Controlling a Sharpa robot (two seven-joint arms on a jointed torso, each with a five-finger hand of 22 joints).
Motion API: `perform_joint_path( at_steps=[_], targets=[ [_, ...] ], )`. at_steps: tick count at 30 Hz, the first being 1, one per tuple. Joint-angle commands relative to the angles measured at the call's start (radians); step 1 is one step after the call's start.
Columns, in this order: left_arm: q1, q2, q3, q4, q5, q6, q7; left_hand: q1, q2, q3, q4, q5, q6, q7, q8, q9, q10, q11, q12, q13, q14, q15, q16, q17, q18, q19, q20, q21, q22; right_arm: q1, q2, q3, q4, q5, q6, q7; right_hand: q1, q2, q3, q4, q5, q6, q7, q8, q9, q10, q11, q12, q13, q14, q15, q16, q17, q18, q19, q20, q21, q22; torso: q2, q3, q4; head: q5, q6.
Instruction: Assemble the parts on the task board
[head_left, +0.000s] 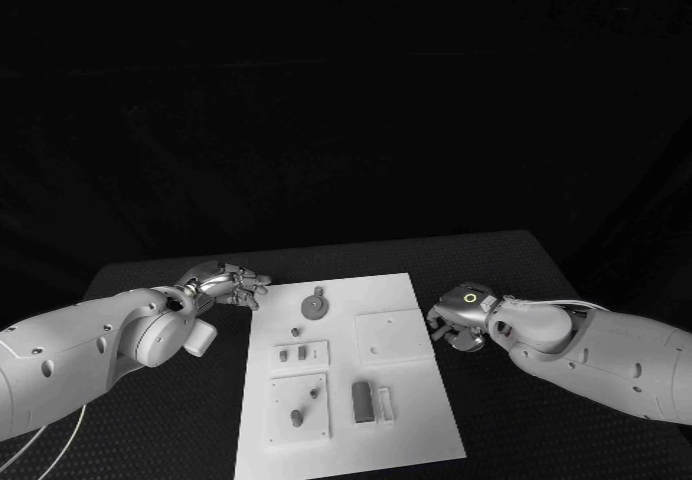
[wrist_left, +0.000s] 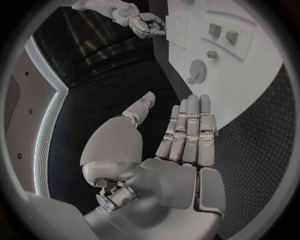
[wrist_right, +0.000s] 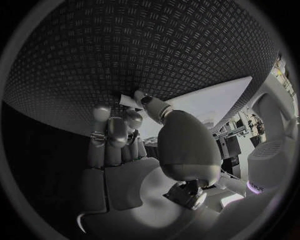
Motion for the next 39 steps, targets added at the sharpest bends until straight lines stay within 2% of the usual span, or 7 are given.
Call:
perform_joint_path(
  at_steps=[1,15,26,30,32,34,39],
  targets=[
    [0.001,0.001,0.000,0.001,-0.003,0.011,0.004,-0.003,0.006,-0.001,0.003,-0.003,-0.006,-0.002,0.006,-0.001,-0.005,0.000,0.001,0.001,-0.004,0.000,-0.006,0.001,0.011,-0.005,0.003,-0.004,0.000,-0.008,-0.004,-0.007,0.002,-0.025,0.016,-0.017,-0.001,-0.013,0.001,0.000,0.002,-0.014,0.003,-0.006,-0.040,-0.006,0.002,0.007,-0.002,-0.008,-0.001,-0.006,-0.002,0.014,-0.007,0.000,-0.005,0.016,0.000,0.0005,0.0004,-0.001,0.001],
    [0.001,0.001,0.000,0.000,-0.003,0.014,0.002,-0.002,0.007,-0.001,0.002,-0.003,-0.006,-0.002,0.007,-0.001,-0.006,0.000,0.001,0.001,-0.004,0.000,-0.006,0.002,0.011,-0.005,0.003,-0.004,0.000,-0.005,-0.035,-0.006,0.049,-0.010,-0.150,-0.062,-0.030,-0.037,0.000,0.036,0.002,-0.021,0.011,0.002,-0.047,-0.007,0.007,0.013,-0.008,-0.004,-0.006,-0.005,-0.001,0.014,0.001,-0.003,-0.007,0.014,0.000,-0.0001,-0.0005,-0.004,0.003],
    [0.001,0.000,0.000,-0.001,-0.003,0.009,0.003,0.000,0.008,-0.001,0.001,-0.003,-0.006,-0.002,0.007,-0.001,-0.005,0.000,0.001,0.001,-0.004,0.000,-0.006,0.002,0.012,-0.005,0.003,-0.004,0.000,0.017,-0.072,0.001,0.098,0.144,-0.218,-0.144,-0.061,-0.049,-0.003,0.090,0.002,0.025,0.027,0.038,-0.040,0.000,0.021,0.021,-0.015,0.013,-0.001,0.001,0.012,0.014,0.013,-0.006,-0.007,0.015,0.000,-0.0009,-0.0007,-0.008,0.004],
    [0.001,0.000,0.000,0.000,-0.003,0.009,0.002,0.000,0.008,-0.001,0.001,-0.003,-0.006,-0.002,0.007,-0.001,-0.005,0.000,0.001,0.002,-0.004,0.000,-0.006,0.002,0.012,-0.005,0.003,-0.004,0.000,0.033,-0.073,0.005,0.102,0.367,-0.130,-0.267,-0.121,-0.050,-0.011,0.164,0.002,0.094,0.047,0.079,-0.024,0.005,0.039,0.026,-0.019,0.029,0.012,0.008,0.026,0.014,0.020,-0.008,-0.006,0.015,0.000,-0.0015,0.0005,-0.010,0.005],
    [0.001,0.000,0.000,0.000,-0.003,0.010,0.002,0.000,0.008,-0.001,0.001,-0.003,-0.006,-0.002,0.007,-0.001,-0.005,0.000,0.002,0.002,-0.004,0.000,-0.006,0.002,0.012,-0.005,0.003,-0.004,0.000,0.038,-0.068,0.005,0.101,0.484,-0.067,-0.331,-0.189,-0.040,-0.015,0.233,0.001,0.127,0.049,0.097,-0.016,-0.002,0.040,0.025,-0.021,0.024,0.015,0.002,0.013,0.014,0.019,-0.006,-0.010,0.013,0.000,-0.0013,0.0004,-0.010,0.004],
    [0.001,0.000,0.000,0.000,-0.003,0.009,0.001,0.000,0.008,-0.001,0.001,-0.003,-0.006,-0.002,0.007,-0.001,-0.005,0.000,0.002,0.002,-0.004,0.000,-0.006,0.002,0.012,-0.005,0.003,-0.003,0.000,0.038,-0.063,0.005,0.102,0.555,-0.002,-0.383,-0.227,-0.012,-0.007,0.281,0.002,0.152,0.041,0.111,-0.007,-0.012,0.034,0.021,-0.022,0.007,0.011,-0.011,-0.017,0.014,0.015,-0.009,-0.015,0.012,0.000,-0.0009,0.0004,-0.010,0.005],
    [0.001,-0.001,0.000,0.001,-0.003,0.009,0.000,0.000,0.009,-0.001,0.001,-0.003,-0.006,-0.002,0.007,-0.001,-0.005,0.000,0.002,0.002,-0.003,0.000,-0.006,0.002,0.012,-0.005,0.003,-0.003,0.001,0.042,-0.044,0.005,0.100,0.673,0.103,-0.471,-0.276,-0.021,-0.005,0.347,0.002,0.164,0.032,0.121,0.006,-0.015,0.023,0.021,-0.028,0.010,0.000,-0.018,-0.023,0.014,0.015,-0.014,-0.020,0.013,0.000,-0.0007,0.0004,-0.009,0.002]
  ],
)
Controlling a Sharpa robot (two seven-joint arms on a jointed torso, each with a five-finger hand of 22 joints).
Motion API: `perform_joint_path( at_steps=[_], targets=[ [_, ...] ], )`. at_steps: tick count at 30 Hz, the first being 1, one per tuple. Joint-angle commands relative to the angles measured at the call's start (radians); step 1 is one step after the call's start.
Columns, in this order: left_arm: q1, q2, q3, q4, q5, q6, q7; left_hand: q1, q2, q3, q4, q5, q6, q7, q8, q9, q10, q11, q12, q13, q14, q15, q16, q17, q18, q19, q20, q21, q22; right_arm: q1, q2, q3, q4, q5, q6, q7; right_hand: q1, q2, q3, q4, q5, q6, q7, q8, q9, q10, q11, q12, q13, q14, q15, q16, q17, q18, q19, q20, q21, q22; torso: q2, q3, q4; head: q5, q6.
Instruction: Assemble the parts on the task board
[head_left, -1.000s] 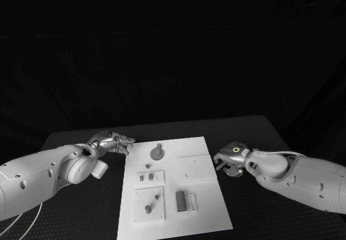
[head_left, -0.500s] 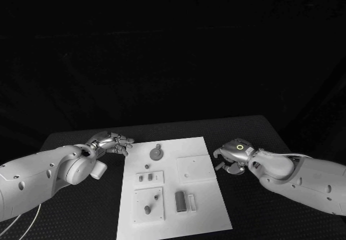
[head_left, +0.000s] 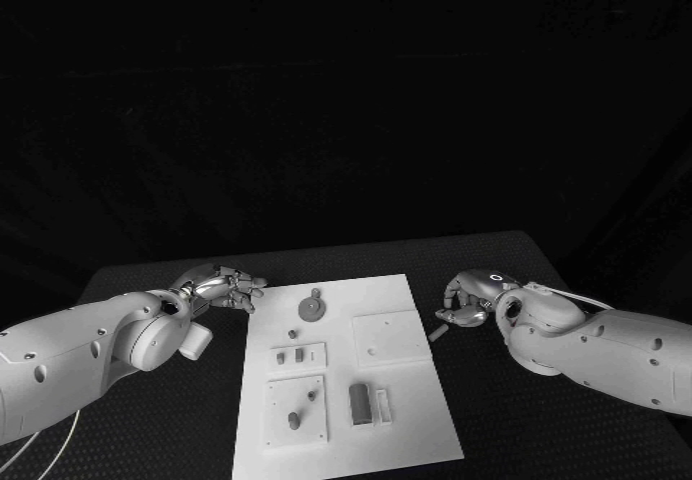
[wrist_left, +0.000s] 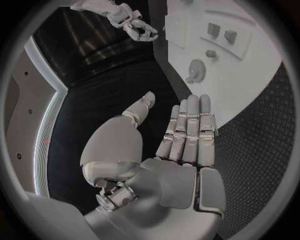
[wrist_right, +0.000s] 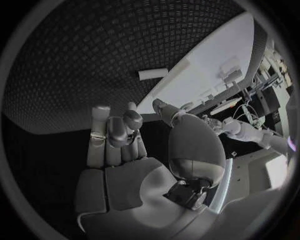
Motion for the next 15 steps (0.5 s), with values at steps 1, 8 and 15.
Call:
perform_joint_path(
  at_steps=[1,8,15],
  targets=[
    [0.001,0.001,0.000,0.003,-0.003,0.009,0.004,0.000,0.009,-0.001,0.001,-0.003,-0.006,-0.002,0.003,-0.001,-0.005,0.000,0.002,0.001,-0.003,0.000,-0.006,0.002,0.012,-0.005,0.003,-0.003,0.001,0.004,0.014,0.000,0.000,0.214,0.182,-0.160,-0.028,0.000,-0.001,0.034,0.000,0.030,0.024,0.007,0.006,0.000,-0.004,-0.001,-0.002,0.004,-0.008,-0.006,-0.001,0.018,0.000,-0.006,-0.002,0.014,0.000,0.0006,-0.0004,0.001,-0.002],
    [0.001,0.001,0.000,0.006,-0.003,0.010,0.000,-0.001,0.009,-0.002,0.001,-0.003,-0.006,-0.002,0.004,-0.001,-0.005,0.000,0.002,0.001,-0.003,0.000,-0.006,0.002,0.011,-0.005,0.003,-0.003,0.001,0.014,0.043,0.000,-0.027,0.274,0.360,-0.225,-0.136,-0.041,-0.019,0.141,-0.002,0.013,0.025,-0.004,0.007,0.005,-0.004,0.000,-0.008,0.009,-0.009,-0.003,0.002,0.018,-0.002,-0.010,-0.003,0.016,0.000,-0.0002,0.0013,-0.003,-0.006],
    [0.001,0.003,0.000,0.007,-0.003,0.010,-0.003,-0.003,0.009,-0.003,0.002,-0.003,-0.005,-0.002,0.004,-0.001,-0.005,0.000,0.002,0.001,-0.003,0.000,-0.006,0.002,0.011,-0.005,0.003,-0.003,0.001,0.019,0.071,0.000,-0.061,0.313,0.381,-0.223,-0.149,-0.028,0.007,0.207,-0.001,0.056,0.006,0.015,0.018,0.053,-0.022,0.015,-0.015,0.059,-0.023,0.024,0.058,0.018,0.025,-0.026,0.015,0.019,0.000,0.0003,0.0006,-0.004,-0.009]
  ],
)
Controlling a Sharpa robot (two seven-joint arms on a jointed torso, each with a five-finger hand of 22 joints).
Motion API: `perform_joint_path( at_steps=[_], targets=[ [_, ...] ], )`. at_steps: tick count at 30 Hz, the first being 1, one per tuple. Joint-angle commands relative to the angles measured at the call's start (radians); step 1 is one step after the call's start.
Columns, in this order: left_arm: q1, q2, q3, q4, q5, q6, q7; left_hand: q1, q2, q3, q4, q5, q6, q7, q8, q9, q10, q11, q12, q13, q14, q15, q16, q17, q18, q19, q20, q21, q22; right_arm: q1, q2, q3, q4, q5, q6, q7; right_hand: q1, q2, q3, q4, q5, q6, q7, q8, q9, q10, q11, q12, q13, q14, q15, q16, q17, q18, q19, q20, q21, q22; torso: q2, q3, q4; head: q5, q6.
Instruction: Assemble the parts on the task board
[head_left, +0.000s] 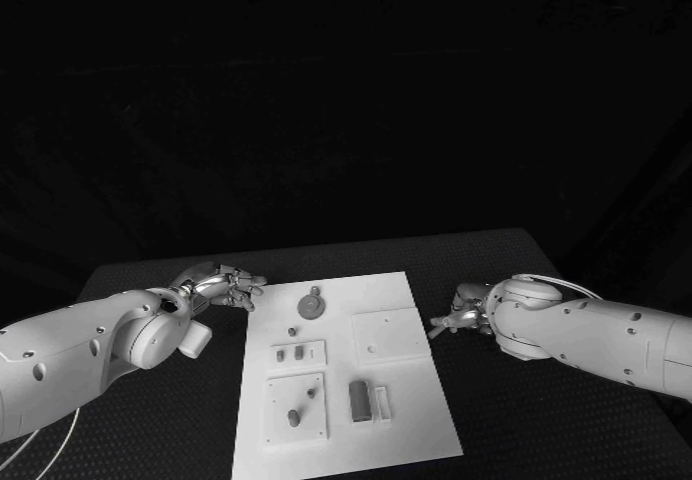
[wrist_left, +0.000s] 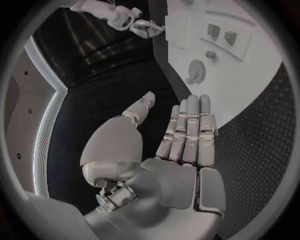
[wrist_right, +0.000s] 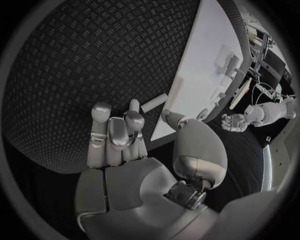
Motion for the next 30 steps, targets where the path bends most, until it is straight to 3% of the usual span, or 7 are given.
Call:
perform_joint_path(
  at_steps=[1,11,18,23,25,27,30],
  targets=[
    [0.001,0.003,0.000,0.003,-0.003,0.011,0.001,-0.003,0.009,-0.003,0.002,-0.003,-0.005,-0.002,0.004,-0.001,-0.005,0.000,0.002,0.001,-0.003,0.000,-0.006,0.001,0.011,-0.005,0.003,-0.003,0.001,-0.006,0.010,-0.005,-0.009,0.060,0.089,-0.033,-0.008,0.006,0.001,0.012,-0.001,0.008,-0.001,0.003,-0.002,0.009,-0.001,0.007,-0.001,0.009,-0.002,0.006,0.008,0.022,0.007,-0.001,0.005,0.019,0.000,-0.0001,-0.0003,-0.002,-0.001],
    [0.001,0.003,0.000,0.004,-0.003,0.013,0.000,-0.004,0.009,-0.004,0.003,-0.003,-0.005,-0.002,0.004,-0.001,-0.005,0.000,0.002,0.002,-0.003,0.000,-0.006,0.001,0.011,-0.005,0.003,-0.003,0.001,-0.007,0.049,-0.005,-0.038,0.051,0.099,-0.026,-0.005,0.013,-0.003,0.023,-0.001,0.014,-0.004,0.004,0.001,0.017,-0.004,0.009,-0.002,0.015,-0.006,0.011,0.017,0.022,0.010,-0.005,0.009,0.019,0.000,0.0012,-0.0007,-0.002,-0.002],
    [0.001,0.003,0.000,0.004,-0.003,0.015,-0.003,-0.005,0.009,-0.004,0.004,-0.003,-0.005,-0.002,0.005,-0.001,-0.005,0.000,0.002,0.002,-0.003,0.000,-0.006,0.001,0.011,-0.005,0.003,-0.003,0.001,-0.014,0.080,-0.007,-0.065,0.015,0.122,-0.022,0.027,0.026,-0.024,-0.009,-0.001,0.014,-0.004,0.002,0.004,0.017,-0.005,0.010,-0.001,0.013,-0.007,0.012,0.016,0.022,0.007,-0.006,0.013,0.019,0.000,0.0016,-0.0003,-0.003,-0.003],
    [0.001,0.003,0.000,0.005,-0.003,0.016,-0.004,-0.005,0.009,-0.004,0.004,-0.003,-0.005,-0.002,0.005,-0.001,-0.005,0.000,0.002,0.002,-0.004,0.000,-0.007,0.001,0.011,-0.005,0.003,-0.003,0.001,-0.025,0.098,-0.009,-0.082,-0.006,0.152,-0.021,0.069,0.050,-0.063,-0.086,-0.001,0.012,-0.003,-0.001,0.007,0.014,-0.003,0.011,0.001,0.010,-0.006,0.013,0.015,0.022,-0.001,-0.004,0.015,0.019,0.000,0.0010,-0.0001,-0.004,-0.006],
    [0.001,0.003,0.000,0.005,-0.003,0.017,-0.005,-0.005,0.009,-0.004,0.004,-0.003,-0.005,-0.002,0.005,-0.001,-0.005,0.000,0.002,0.002,-0.004,0.000,-0.007,0.001,0.011,-0.005,0.003,-0.004,0.001,-0.029,0.101,-0.010,-0.083,-0.020,0.159,-0.017,0.094,0.055,-0.074,-0.132,-0.002,0.011,-0.002,-0.004,0.007,0.011,-0.003,0.011,0.002,0.007,-0.005,0.011,0.012,0.022,-0.005,-0.003,0.015,0.019,0.000,0.0010,-0.0003,-0.004,-0.007],
    [0.001,0.002,0.000,0.005,-0.003,0.020,-0.008,-0.005,0.009,-0.004,0.004,-0.003,-0.006,-0.002,0.005,-0.001,-0.005,0.000,0.002,0.002,-0.004,0.000,-0.007,0.002,0.011,-0.005,0.003,-0.004,0.001,-0.033,0.104,-0.011,-0.080,-0.031,0.163,-0.010,0.147,0.044,-0.071,-0.205,-0.001,0.006,0.000,-0.008,0.007,0.004,0.000,0.010,0.003,-0.002,-0.003,0.007,0.002,0.021,-0.011,-0.002,0.013,0.018,0.000,0.0013,-0.0001,-0.005,-0.009],
    [0.001,0.002,0.000,0.005,-0.003,0.021,-0.010,-0.005,0.009,-0.004,0.004,-0.003,-0.006,-0.002,0.005,-0.001,-0.005,0.000,0.002,0.002,-0.004,0.000,-0.007,0.002,0.011,-0.005,0.003,-0.004,0.001,-0.035,0.104,-0.011,-0.074,-0.039,0.160,-0.001,0.195,0.034,-0.059,-0.269,-0.001,0.002,0.003,-0.013,0.007,-0.002,0.003,0.010,0.005,-0.009,0.000,0.004,-0.005,0.021,-0.014,0.001,0.011,0.017,0.000,0.0020,-0.0007,-0.004,-0.010]
  ],
)
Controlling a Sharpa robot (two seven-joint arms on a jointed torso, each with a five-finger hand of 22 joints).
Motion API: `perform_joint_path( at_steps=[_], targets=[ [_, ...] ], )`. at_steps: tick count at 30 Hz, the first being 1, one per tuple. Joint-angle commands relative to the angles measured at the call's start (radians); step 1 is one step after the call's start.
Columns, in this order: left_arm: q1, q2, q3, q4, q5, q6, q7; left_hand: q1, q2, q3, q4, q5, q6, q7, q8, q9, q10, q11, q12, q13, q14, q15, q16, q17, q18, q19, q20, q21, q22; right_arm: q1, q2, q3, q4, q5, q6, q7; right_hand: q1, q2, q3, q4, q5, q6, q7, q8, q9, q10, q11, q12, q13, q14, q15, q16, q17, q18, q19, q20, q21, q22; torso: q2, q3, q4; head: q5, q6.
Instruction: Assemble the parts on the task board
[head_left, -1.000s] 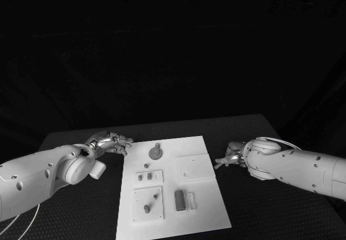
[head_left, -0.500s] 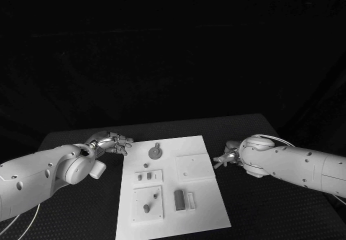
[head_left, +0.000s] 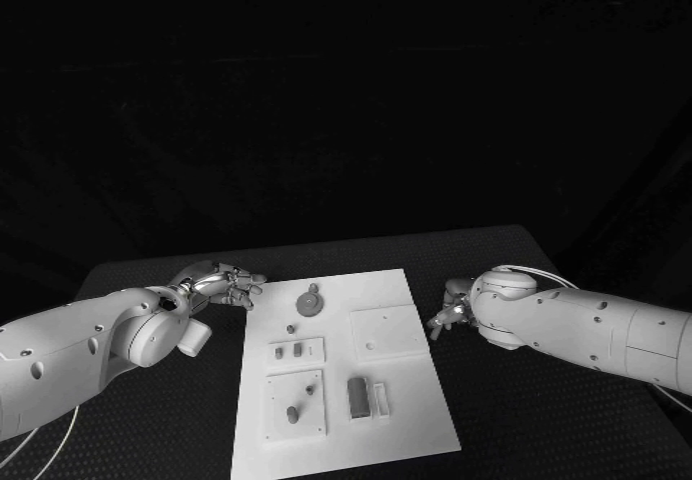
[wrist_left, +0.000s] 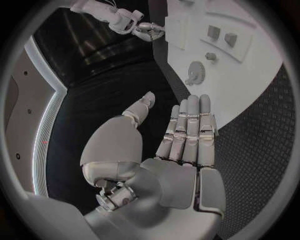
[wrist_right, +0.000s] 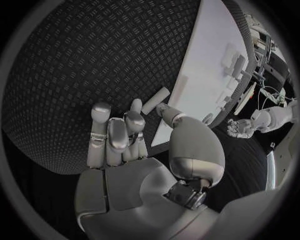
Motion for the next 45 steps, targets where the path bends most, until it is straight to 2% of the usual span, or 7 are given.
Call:
perform_joint_path(
  at_steps=[1,7,13,17,21,28,45],
  targets=[
    [0.001,0.001,0.000,0.003,-0.002,0.018,0.000,-0.001,0.005,-0.005,0.004,-0.003,-0.006,-0.002,0.005,-0.001,-0.005,0.000,0.002,0.001,-0.004,0.000,-0.007,0.001,0.011,-0.005,0.003,-0.004,0.001,-0.032,0.014,-0.017,0.017,-0.014,0.081,0.044,0.048,-0.009,0.012,-0.057,-0.002,-0.020,0.012,-0.029,-0.287,-0.012,0.002,0.003,0.003,-0.009,0.002,-0.005,-0.006,0.028,-0.004,0.004,-0.001,0.017,0.000,0.0006,-0.0004,0.001,-0.003],
    [0.001,0.002,0.000,0.003,-0.003,0.018,-0.002,-0.001,0.005,-0.005,0.004,-0.003,-0.006,-0.002,0.005,-0.001,-0.006,0.000,0.002,0.001,-0.004,0.000,-0.007,0.001,0.012,-0.005,0.003,-0.004,0.001,-0.033,0.013,-0.017,0.035,-0.060,0.031,0.067,0.100,-0.013,0.028,-0.140,-0.002,-0.036,0.021,-0.043,-0.289,-0.023,0.011,0.007,0.006,-0.021,0.009,-0.009,-0.017,0.028,-0.007,0.012,-0.003,0.016,0.000,0.0010,-0.0011,0.000,-0.003],
    [0.001,0.002,0.000,0.002,-0.006,0.019,-0.003,-0.001,0.005,-0.005,0.003,-0.003,-0.006,-0.002,0.005,-0.001,-0.006,0.000,0.002,0.001,-0.004,0.000,-0.007,0.001,0.012,-0.005,0.003,-0.004,0.001,-0.035,0.008,-0.017,0.059,-0.121,-0.023,0.128,0.147,0.004,0.044,-0.197,-0.002,-0.044,0.026,-0.049,-0.289,-0.026,0.016,0.011,0.008,-0.026,0.014,-0.011,-0.022,0.028,-0.008,0.014,-0.004,0.017,0.000,0.0017,-0.0003,0.000,-0.004],
    [0.001,0.002,0.000,0.002,-0.006,0.019,-0.004,-0.001,0.005,-0.005,0.003,-0.003,-0.006,-0.002,0.005,-0.001,-0.006,0.000,0.002,0.001,-0.004,0.000,-0.007,0.001,0.012,-0.005,0.003,-0.004,0.001,-0.035,0.003,-0.017,0.070,-0.166,-0.020,0.136,0.156,0.009,0.046,-0.212,-0.002,-0.048,0.029,-0.052,-0.290,-0.027,0.018,0.012,0.008,-0.030,0.016,-0.014,-0.029,0.028,-0.009,0.016,-0.004,0.017,0.000,0.0016,-0.0008,-0.001,-0.004],
    [0.001,0.001,0.000,0.002,-0.006,0.019,-0.005,-0.001,0.005,-0.005,0.003,-0.003,-0.006,-0.002,0.005,-0.001,-0.006,0.000,0.001,0.001,-0.004,0.000,-0.007,0.001,0.012,-0.005,0.003,-0.004,0.001,-0.035,-0.004,-0.017,0.069,-0.182,-0.017,0.127,0.122,-0.007,0.038,-0.193,-0.002,-0.054,0.033,-0.058,-0.292,-0.031,0.023,0.012,0.007,-0.034,0.021,-0.017,-0.035,0.028,-0.010,0.023,-0.006,0.016,0.000,0.0008,-0.0015,-0.002,-0.004],
    [0.001,-0.001,0.000,0.002,-0.011,0.018,-0.008,0.000,0.006,-0.005,0.004,-0.003,-0.006,-0.002,0.005,-0.001,-0.006,0.000,0.001,0.001,-0.004,0.000,-0.007,0.001,0.012,-0.005,0.003,-0.004,0.000,-0.037,-0.028,-0.017,0.077,-0.261,-0.012,0.107,0.018,-0.048,0.027,-0.105,-0.002,-0.060,0.036,-0.064,-0.294,-0.042,0.026,0.010,0.004,-0.046,0.025,-0.024,-0.049,0.028,-0.015,0.030,-0.014,0.013,0.000,0.0012,-0.0014,-0.003,-0.006],
    [0.001,-0.002,0.000,0.002,-0.011,0.021,-0.010,0.000,0.007,-0.005,0.004,-0.003,-0.007,-0.002,0.005,-0.001,-0.006,0.000,0.001,0.001,-0.004,0.000,-0.007,0.002,0.012,-0.005,0.003,-0.004,0.000,-0.037,-0.082,-0.018,0.128,-0.278,0.069,0.111,-0.018,-0.053,0.019,-0.078,-0.002,-0.063,0.036,-0.068,-0.295,-0.048,0.027,0.010,0.002,-0.054,0.026,-0.026,-0.053,0.028,-0.024,0.027,-0.018,0.016,0.000,0.0009,-0.0018,-0.002,-0.011]
  ],
)
